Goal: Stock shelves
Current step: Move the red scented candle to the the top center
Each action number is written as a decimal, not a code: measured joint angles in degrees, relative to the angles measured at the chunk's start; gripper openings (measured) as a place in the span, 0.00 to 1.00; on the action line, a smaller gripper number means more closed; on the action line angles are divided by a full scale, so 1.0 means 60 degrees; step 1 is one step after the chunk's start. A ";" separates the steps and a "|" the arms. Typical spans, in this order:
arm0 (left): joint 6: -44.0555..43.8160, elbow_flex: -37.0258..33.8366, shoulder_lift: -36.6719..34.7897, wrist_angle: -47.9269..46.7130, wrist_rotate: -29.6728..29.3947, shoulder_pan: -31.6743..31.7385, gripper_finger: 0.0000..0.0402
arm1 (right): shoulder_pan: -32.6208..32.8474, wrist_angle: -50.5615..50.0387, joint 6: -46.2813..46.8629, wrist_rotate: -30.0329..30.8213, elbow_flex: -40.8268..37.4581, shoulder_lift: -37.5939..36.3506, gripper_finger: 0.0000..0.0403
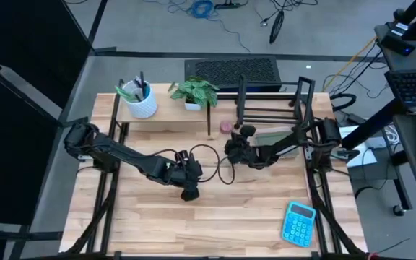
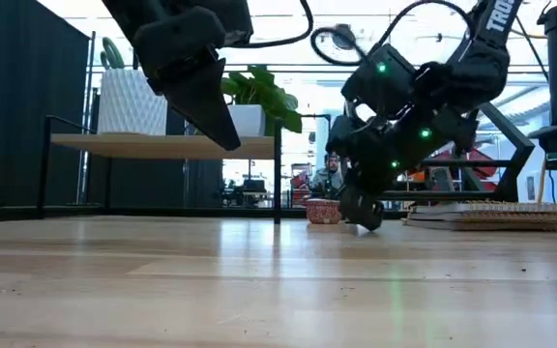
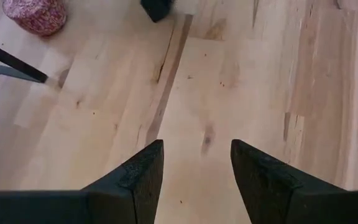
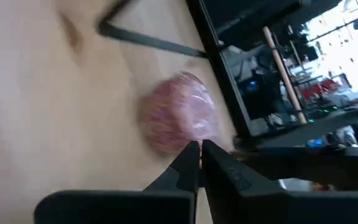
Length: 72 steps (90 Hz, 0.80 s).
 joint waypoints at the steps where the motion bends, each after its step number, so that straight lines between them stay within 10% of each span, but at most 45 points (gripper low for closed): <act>1: 0.0000 0.0000 0.0000 -0.0002 0.0000 -0.0001 0.43 | -0.0047 -0.0002 -0.0033 -0.0090 0.0000 -0.0005 0.00; 72: -0.0025 0.0000 0.0000 0.0009 0.0000 -0.0001 0.43 | -0.1060 0.1178 -0.1515 -0.2470 0.0348 0.0084 0.00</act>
